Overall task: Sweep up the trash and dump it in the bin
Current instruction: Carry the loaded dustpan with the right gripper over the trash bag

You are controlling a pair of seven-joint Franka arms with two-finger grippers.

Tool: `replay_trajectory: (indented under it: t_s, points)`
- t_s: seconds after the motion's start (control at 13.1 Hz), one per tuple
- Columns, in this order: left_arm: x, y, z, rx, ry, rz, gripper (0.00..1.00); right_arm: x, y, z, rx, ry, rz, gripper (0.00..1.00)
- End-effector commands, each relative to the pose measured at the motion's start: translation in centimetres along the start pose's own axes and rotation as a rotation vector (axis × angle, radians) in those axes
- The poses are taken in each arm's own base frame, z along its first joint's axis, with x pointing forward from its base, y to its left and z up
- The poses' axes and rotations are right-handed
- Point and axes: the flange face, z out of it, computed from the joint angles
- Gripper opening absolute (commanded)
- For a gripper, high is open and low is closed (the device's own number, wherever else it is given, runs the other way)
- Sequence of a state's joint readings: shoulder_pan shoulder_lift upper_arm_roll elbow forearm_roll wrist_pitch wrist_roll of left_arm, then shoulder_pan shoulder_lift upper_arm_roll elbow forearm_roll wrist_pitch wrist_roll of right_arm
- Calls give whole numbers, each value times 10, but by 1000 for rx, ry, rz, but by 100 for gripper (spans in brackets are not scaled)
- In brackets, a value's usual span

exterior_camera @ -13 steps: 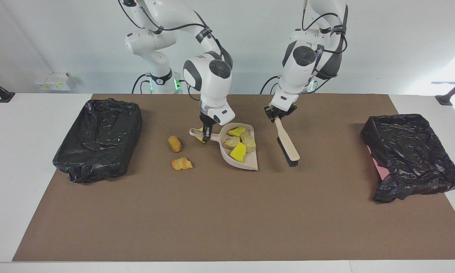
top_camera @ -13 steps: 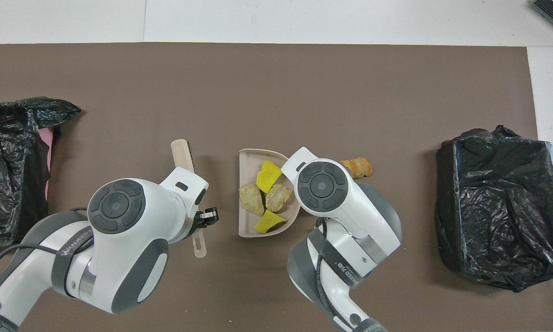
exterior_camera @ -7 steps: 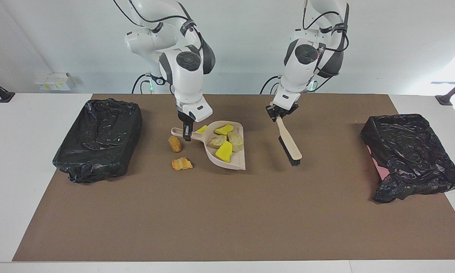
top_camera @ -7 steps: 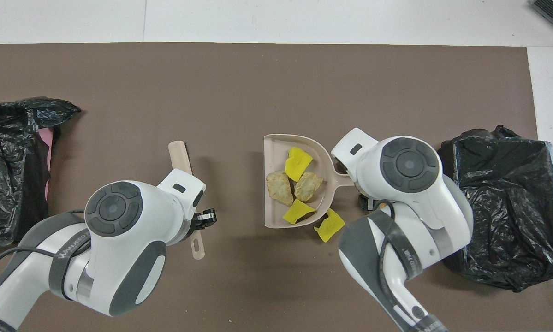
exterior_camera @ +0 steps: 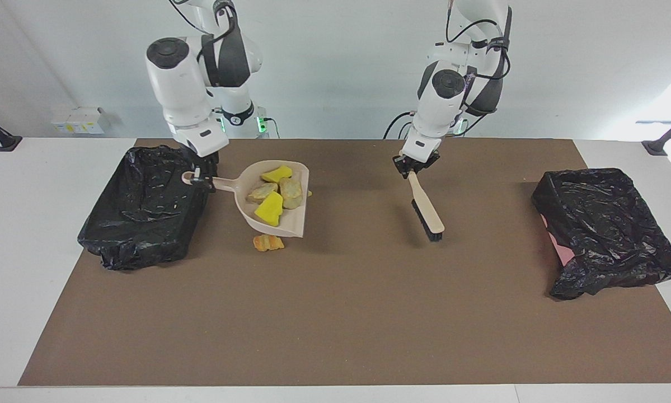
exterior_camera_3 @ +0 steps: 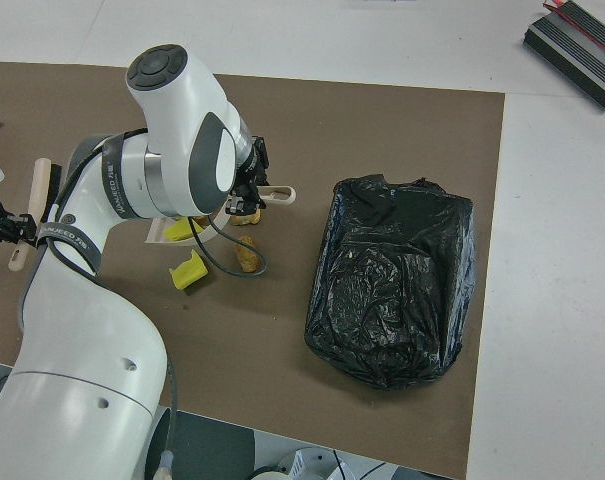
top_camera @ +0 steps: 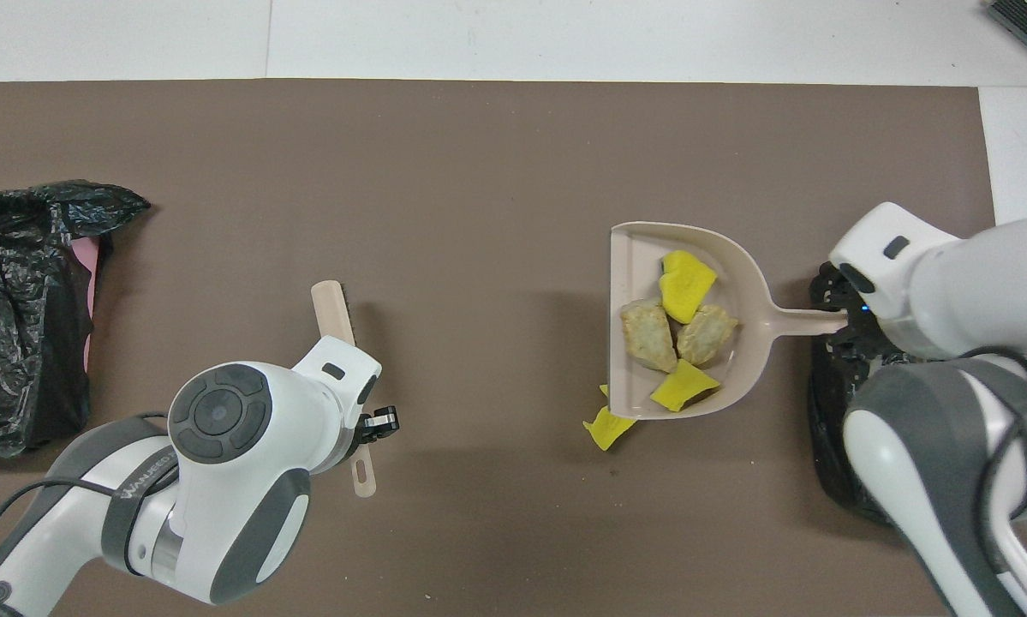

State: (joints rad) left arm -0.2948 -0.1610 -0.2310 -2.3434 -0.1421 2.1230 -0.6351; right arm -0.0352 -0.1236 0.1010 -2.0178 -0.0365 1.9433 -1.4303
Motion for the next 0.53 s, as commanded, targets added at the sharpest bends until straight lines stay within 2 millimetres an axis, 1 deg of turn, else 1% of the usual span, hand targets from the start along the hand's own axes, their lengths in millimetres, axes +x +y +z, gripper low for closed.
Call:
replay_trajectory:
  t_s: [0.0, 0.08, 0.15, 0.23, 0.3, 0.46]
  points:
    - [-10, -3, -4, -12, 18, 9, 0, -72, -9, -6, 3, 69, -2, 0]
    - [-19, 4, -5, -10, 19, 27, 0, -103, -11, -7, -7, 91, -15, 0]
    - [-35, 15, -2, -5, 19, 58, 0, -139, -15, -7, -18, 115, -16, 0]
    - [-47, 21, 4, 2, 12, 82, 0, -166, -20, -8, -25, 113, -32, 0]
    - [-67, 31, 18, 11, -2, 121, 0, -193, -27, -11, -37, 108, -64, 0]
    - [-92, 35, 35, -11, -6, 134, 0, -244, -46, -14, -47, 94, -83, 0]
